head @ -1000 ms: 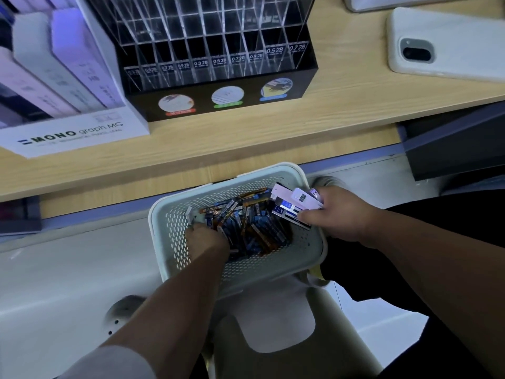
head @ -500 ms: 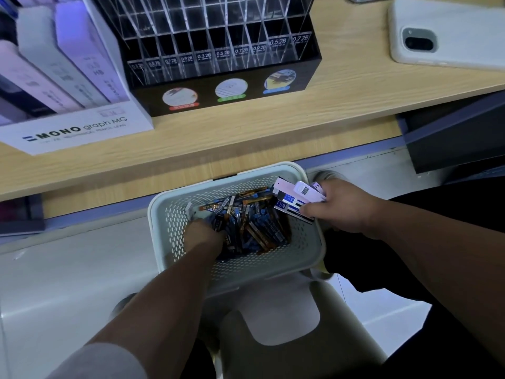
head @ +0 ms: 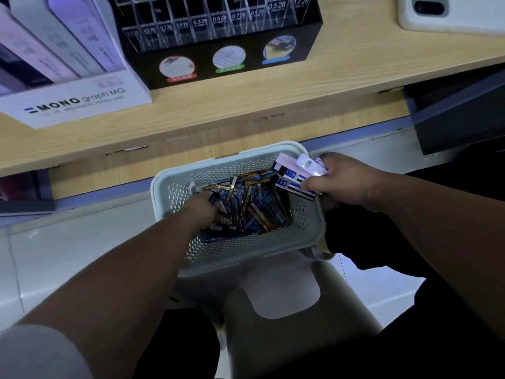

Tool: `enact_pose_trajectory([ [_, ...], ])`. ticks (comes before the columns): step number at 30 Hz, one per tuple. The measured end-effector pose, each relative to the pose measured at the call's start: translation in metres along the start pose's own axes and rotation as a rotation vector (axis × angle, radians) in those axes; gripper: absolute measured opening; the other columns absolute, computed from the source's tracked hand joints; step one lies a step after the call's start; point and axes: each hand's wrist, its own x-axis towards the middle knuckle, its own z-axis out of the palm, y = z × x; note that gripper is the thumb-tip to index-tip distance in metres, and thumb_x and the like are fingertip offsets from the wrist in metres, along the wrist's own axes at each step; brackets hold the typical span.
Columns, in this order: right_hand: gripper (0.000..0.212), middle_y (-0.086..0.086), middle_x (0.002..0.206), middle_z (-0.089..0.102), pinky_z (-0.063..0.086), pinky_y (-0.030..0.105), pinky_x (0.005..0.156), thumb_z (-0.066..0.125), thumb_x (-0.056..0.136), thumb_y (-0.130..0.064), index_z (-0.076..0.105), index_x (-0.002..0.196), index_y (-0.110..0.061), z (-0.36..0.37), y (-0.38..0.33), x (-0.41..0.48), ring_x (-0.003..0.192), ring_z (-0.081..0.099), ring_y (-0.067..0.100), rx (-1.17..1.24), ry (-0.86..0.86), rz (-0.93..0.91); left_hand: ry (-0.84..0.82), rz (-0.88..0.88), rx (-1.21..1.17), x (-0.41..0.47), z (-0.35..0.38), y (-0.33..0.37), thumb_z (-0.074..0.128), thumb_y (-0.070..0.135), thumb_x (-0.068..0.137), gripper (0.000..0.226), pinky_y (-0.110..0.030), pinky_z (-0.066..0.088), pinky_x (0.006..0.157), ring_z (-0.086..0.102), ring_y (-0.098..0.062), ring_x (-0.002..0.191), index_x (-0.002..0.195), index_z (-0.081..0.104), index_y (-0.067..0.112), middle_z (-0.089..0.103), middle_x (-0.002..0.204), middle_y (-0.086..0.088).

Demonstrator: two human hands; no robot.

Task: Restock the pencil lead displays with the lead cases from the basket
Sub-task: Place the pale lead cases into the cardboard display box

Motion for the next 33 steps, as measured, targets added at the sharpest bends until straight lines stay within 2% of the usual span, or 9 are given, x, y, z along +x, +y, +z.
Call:
enact_pose_trajectory([
  [3,0.021,0.005,0.074,0.067,0.048,0.035,0.066,0.076,0.085,-0.034,0.067,0.083,-0.014,0.003,0.0,-0.002,0.068,0.063,0.024,-0.016,0.0,-0.013,-0.065,0.072,0.341,-0.009,0.0,0.007,0.052,0.009,0.099,0.026,-0.032,0.047,0.082,0.062,-0.033,0.109,0.121,0.065,0.005,0.066,0.12,-0.016],
  [7,0.019,0.0,0.072,0.064,0.046,0.031,0.066,0.075,0.087,-0.032,0.064,0.079,-0.018,0.005,-0.002,-0.006,0.067,0.061,0.021,-0.027,0.023,-0.017,-0.082,0.127,0.651,-0.013,0.004,0.009,0.055,0.013,0.096,0.032,-0.029,0.047,0.085,0.059,-0.024,0.109,0.128,0.057,0.009,0.059,0.127,-0.009],
  [11,0.022,0.003,0.071,0.062,0.041,0.031,0.062,0.073,0.089,-0.033,0.065,0.082,-0.013,0.006,-0.003,-0.008,0.065,0.057,0.02,-0.012,0.048,-0.018,-0.031,0.143,0.779,-0.009,0.009,0.005,0.062,0.015,0.092,0.026,-0.028,0.045,0.071,0.055,-0.022,0.085,0.117,0.065,0.009,0.065,0.112,-0.009],
  [14,0.022,0.0,0.07,0.06,0.039,0.03,0.059,0.072,0.09,-0.033,0.065,0.082,-0.014,0.005,-0.005,-0.009,0.064,0.054,0.016,-0.035,0.041,-0.011,-0.003,0.13,0.754,-0.009,0.01,0.005,0.068,0.014,0.088,0.023,-0.03,0.049,0.073,0.062,-0.025,0.091,0.111,0.067,0.009,0.067,0.108,-0.011],
  [18,0.022,-0.006,0.063,0.058,0.039,0.026,0.054,0.072,0.09,-0.033,0.063,0.077,-0.018,0.004,-0.004,-0.009,0.057,0.053,0.011,-0.019,0.039,-0.003,0.013,0.128,0.643,-0.005,0.009,0.003,0.08,0.026,0.082,0.034,-0.029,0.046,0.067,0.055,-0.02,0.075,0.111,0.07,0.012,0.064,0.093,-0.005],
  [23,0.023,0.002,0.074,0.062,0.04,0.029,0.06,0.071,0.091,-0.033,0.066,0.089,-0.011,0.003,-0.003,-0.008,0.066,0.056,0.017,-0.021,0.026,-0.024,-0.02,0.177,0.411,-0.013,-0.002,0.012,0.08,0.042,0.08,0.049,-0.027,0.042,0.066,0.059,-0.022,0.084,0.117,0.068,0.013,0.067,0.101,-0.008],
  [26,0.024,0.001,0.071,0.06,0.038,0.029,0.059,0.072,0.091,-0.033,0.064,0.087,-0.011,0.001,-0.005,-0.009,0.064,0.055,0.017,-0.048,0.019,-0.02,-0.065,0.151,0.179,-0.031,-0.011,0.026,0.075,0.041,0.086,0.064,-0.027,0.044,0.071,0.062,-0.026,0.094,0.137,0.054,0.007,0.063,0.122,-0.013],
  [30,0.019,0.001,0.066,0.056,0.04,0.028,0.058,0.072,0.09,-0.028,0.065,0.085,-0.012,0.0,-0.016,-0.015,0.06,0.052,0.019,-0.013,-0.001,-0.022,-0.226,0.131,0.016,-0.068,-0.039,0.054,0.071,0.036,0.09,0.074,-0.026,0.049,0.055,0.061,-0.018,0.07,0.15,0.035,0.015,0.066,0.097,-0.012],
  [33,0.03,0.006,0.068,0.055,0.043,0.032,0.057,0.074,0.088,-0.032,0.064,0.094,-0.005,-0.002,-0.036,-0.024,0.058,0.052,0.023,0.01,-0.029,-0.04,-0.228,0.172,0.0,-0.096,-0.065,0.076,0.07,0.042,0.086,0.066,-0.033,0.054,0.081,0.062,-0.022,0.102,0.141,0.046,0.014,0.062,0.127,-0.014],
])
